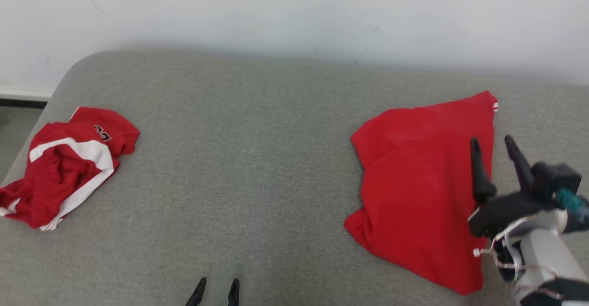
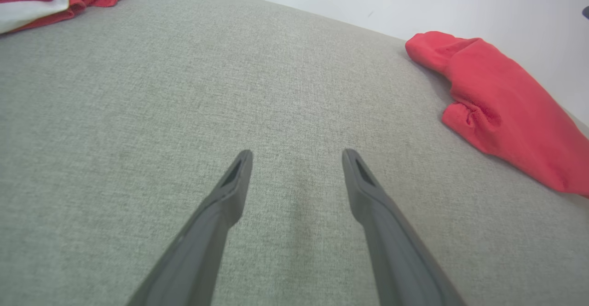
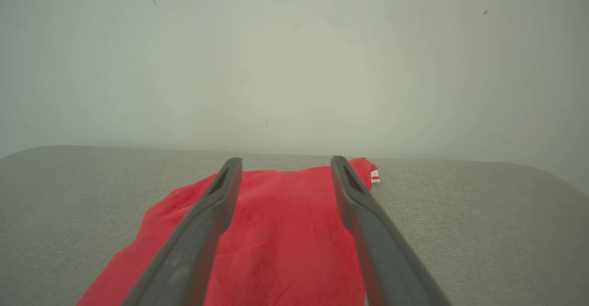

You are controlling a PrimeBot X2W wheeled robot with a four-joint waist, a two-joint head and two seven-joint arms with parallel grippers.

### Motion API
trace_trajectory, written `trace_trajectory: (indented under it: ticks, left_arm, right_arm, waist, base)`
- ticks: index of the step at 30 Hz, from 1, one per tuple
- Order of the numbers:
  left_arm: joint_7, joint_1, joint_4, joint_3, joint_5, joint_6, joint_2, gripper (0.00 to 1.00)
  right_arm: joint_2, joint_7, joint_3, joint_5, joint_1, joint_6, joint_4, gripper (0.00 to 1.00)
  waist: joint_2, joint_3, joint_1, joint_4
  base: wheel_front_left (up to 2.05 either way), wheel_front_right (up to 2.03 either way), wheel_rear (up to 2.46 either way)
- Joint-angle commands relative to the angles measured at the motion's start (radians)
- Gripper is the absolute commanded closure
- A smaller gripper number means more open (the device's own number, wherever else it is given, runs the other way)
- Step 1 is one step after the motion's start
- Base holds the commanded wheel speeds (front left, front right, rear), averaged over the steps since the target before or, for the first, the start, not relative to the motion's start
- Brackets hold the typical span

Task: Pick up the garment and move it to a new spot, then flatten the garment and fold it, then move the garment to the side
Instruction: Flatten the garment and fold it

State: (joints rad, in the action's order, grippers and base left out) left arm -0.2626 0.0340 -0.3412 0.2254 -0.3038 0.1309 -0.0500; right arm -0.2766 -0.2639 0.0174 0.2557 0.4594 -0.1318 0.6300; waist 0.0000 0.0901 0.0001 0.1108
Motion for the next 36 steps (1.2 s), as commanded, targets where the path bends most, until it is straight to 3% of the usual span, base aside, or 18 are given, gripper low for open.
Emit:
trace_trajectory:
  ticks: [1, 7, 14, 27, 36]
  left_arm:
    - [-0.003, -0.006, 0.008, -0.002, -0.001, -0.001, 0.000, 0.00]
    - [-0.003, -0.022, 0.029, 0.013, 0.002, -0.001, -0.001, 0.00]
    - [-0.003, -0.098, 0.023, 0.099, 0.013, -0.001, -0.001, 0.00]
    - [-0.003, -0.285, -0.137, 0.192, -0.027, -0.001, -0.002, 0.00]
    - [-0.003, -0.370, -0.262, 0.172, 0.002, -0.025, -0.001, 0.00]
  right_arm:
    - [0.013, 0.000, -0.006, -0.002, -0.047, 0.002, -0.031, 0.00]
    - [0.062, 0.000, -0.048, 0.001, -0.184, 0.002, -0.124, 0.00]
    - [0.122, 0.000, -0.072, -0.010, -0.290, 0.002, -0.184, 0.00]
    - [0.125, 0.000, -0.069, -0.002, -0.242, 0.002, -0.229, 0.00]
    - [0.130, 0.000, -0.077, -0.002, -0.226, 0.002, -0.235, 0.00]
  waist:
    - [0.0000, -0.020, -0.0001, -0.024]
    - [0.0000, -0.030, -0.0001, -0.060]
    - [0.0000, 0.006, -0.0001, -0.140]
    - [0.0000, 0.116, -0.0001, -0.343]
    - [0.0000, 0.161, -0.0001, -0.405]
  base:
    - [0.00, 0.00, 0.00]
    - [0.00, 0.00, 0.00]
    - [0.00, 0.00, 0.00]
    - [0.00, 0.00, 0.00]
    - [0.00, 0.00, 0.00]
